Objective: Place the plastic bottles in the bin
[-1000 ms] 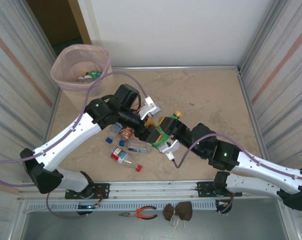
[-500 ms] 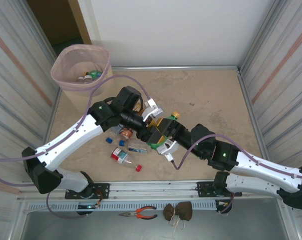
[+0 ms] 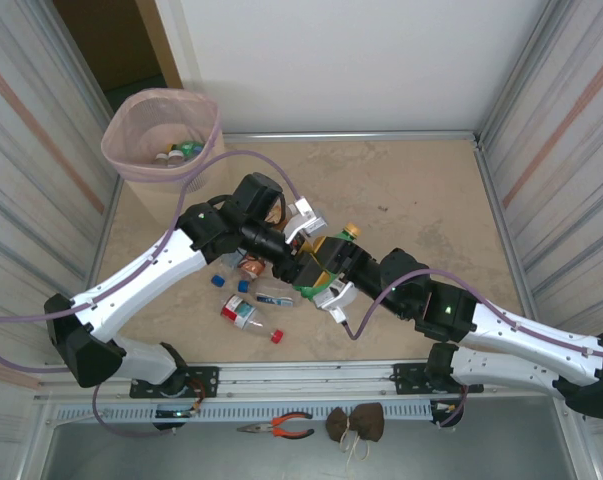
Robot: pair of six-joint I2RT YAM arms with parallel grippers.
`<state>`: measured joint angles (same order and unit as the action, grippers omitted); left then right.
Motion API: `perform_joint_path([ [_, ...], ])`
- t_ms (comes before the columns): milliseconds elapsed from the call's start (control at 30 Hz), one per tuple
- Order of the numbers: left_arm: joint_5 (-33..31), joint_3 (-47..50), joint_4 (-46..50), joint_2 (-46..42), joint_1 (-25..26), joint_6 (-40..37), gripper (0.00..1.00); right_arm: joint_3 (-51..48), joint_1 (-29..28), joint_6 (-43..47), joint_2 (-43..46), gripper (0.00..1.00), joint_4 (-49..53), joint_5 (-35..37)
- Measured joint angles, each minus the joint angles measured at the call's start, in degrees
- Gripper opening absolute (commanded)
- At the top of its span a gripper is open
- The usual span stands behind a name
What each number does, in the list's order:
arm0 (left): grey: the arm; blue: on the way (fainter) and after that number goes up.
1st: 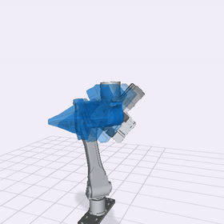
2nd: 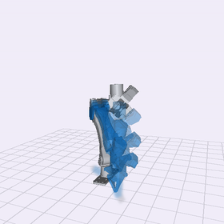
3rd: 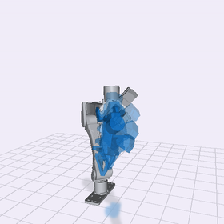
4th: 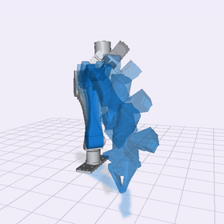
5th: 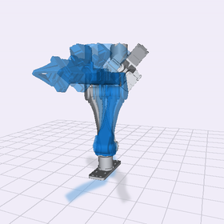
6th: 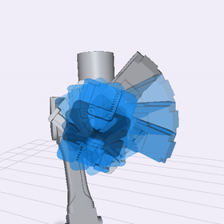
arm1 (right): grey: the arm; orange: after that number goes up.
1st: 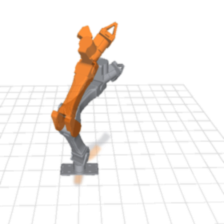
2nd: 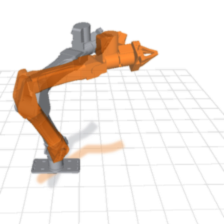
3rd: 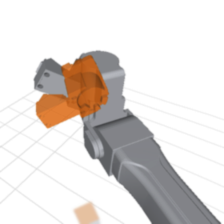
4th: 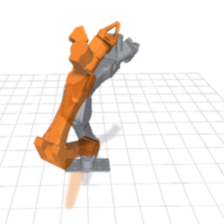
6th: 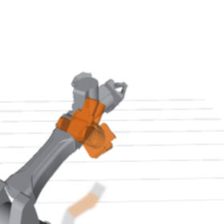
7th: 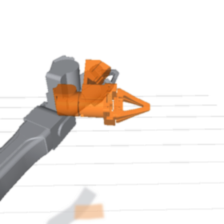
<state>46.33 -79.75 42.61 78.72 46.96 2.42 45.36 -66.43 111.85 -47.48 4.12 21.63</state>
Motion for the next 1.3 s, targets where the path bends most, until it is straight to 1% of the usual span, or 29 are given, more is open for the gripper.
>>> perform_joint_path([
  [100, 0.1, 0.0, 0.1, 0.0, 0.0, -0.8, 0.44, 0.4, -0.1, -1.8, 0.3, 0.72, 1.1, -0.2],
  [233, 0.0, 0.3, -0.1, -0.5, -1.0, -1.7, 0.43, 2.2, -0.1, -5.7, 1.1, 0.8, 4.0, -0.4],
  [333, -0.5, 1.1, -0.1, -1.6, -3.1, -1.8, 0.42, 3.7, -0.1, -9.4, 1.8, 0.84, 7.2, -0.4],
  [533, -2.6, 1.3, 0.7, -3.5, -8.2, -2.7, 0.43, 5.5, 0.0, -18.7, 2.3, 0.87, 13.6, -0.2],
  [600, -3.4, 1.1, 1.3, -4.2, -10.6, -2.9, 0.42, 5.8, 0.4, -22.8, 2.3, 0.87, 15.9, -0.5],
  [700, -4.9, -0.7, 2.8, -4.7, -15.0, -3.3, 0.42, 6.8, 2.6, -29.9, 2.3, 0.87, 19.6, -1.9],
  [800, -7.3, -4.4, 4.2, -4.6, -19.9, -3.9, 0.42, 7.3, 4.7, -36.5, 3.0, 0.87, 21.8, -2.9],
  [900, -10.0, -9.5, 5.6, -4.2, -24.4, -4.5, 0.42, 7.3, 5.5, -41.7, 3.8, 0.87, 23.4, -3.8],
  [1067, -14.1, -17.9, 7.3, -2.3, -31.7, -5.7, 0.42, 7.3, 5.7, -46.9, 4.4, 0.87, 25.1, -4.5],
  [1233, -17.7, -25.6, 8.8, 2.3, -39.4, -6.9, 0.42, 7.3, 5.7, -48.9, 4.5, 0.87, 26.2, -5.0],
  [1300, -19.8, -28.0, 8.9, 4.4, -41.7, -7.6, 0.43, 7.3, 5.7, -49.4, 4.5, 0.87, 26.2, -5.1],
])
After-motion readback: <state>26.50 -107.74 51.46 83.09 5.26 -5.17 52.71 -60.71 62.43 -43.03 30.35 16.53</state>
